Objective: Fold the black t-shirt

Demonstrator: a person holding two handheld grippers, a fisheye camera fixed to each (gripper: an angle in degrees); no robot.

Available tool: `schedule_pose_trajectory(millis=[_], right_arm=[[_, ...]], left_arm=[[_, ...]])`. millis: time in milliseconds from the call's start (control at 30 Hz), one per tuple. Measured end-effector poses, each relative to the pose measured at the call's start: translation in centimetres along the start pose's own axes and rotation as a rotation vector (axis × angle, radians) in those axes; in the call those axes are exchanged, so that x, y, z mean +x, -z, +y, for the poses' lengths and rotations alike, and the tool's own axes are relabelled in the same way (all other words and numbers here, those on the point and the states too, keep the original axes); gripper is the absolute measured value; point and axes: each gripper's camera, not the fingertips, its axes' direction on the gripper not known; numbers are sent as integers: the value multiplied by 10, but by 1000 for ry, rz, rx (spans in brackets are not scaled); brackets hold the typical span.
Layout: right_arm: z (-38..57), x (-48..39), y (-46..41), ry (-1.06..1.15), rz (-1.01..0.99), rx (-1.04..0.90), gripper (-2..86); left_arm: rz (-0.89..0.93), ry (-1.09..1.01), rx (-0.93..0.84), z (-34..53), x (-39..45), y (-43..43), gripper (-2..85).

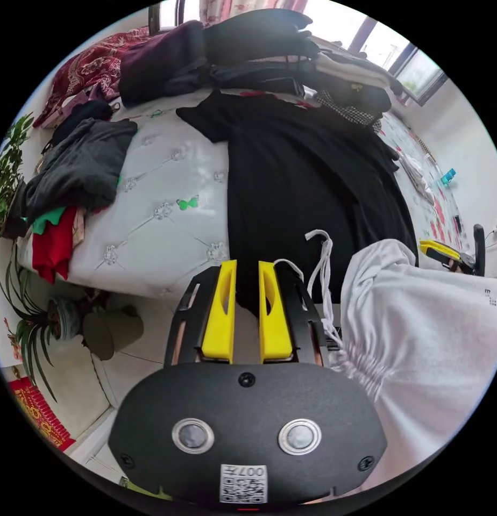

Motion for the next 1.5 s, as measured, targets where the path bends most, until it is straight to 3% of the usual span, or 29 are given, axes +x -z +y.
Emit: schedule_pose_trajectory(millis=[167,400,600,900,1033,1167,1333,1500], right_arm=[[27,-31,-21,97,154,-37,84],[39,-38,-24,105,135,-62,31],[48,-42,-7,149,148,-32,2],[20,-10,45,-62,150,188,7],[26,6,45,-162,124,180,23],[69,-15,46,-10,34,193,40],[95,-45,30,136,52,133,57],[92,-72,5,265,167,45,54]], left_arm=[[-58,-18,-27,-7,45,-21,86],[-184,-73,-52,-22,81,-41,73],[-240,-98,-65,-32,92,-47,-4],[-231,-106,75,-113,91,-33,-9],[-347,37,33,-135,79,-40,-5],[-259,49,129,-85,72,-26,32],[-94,-55,78,-21,88,-42,87],[-144,-171,11,-10,119,-69,72]])
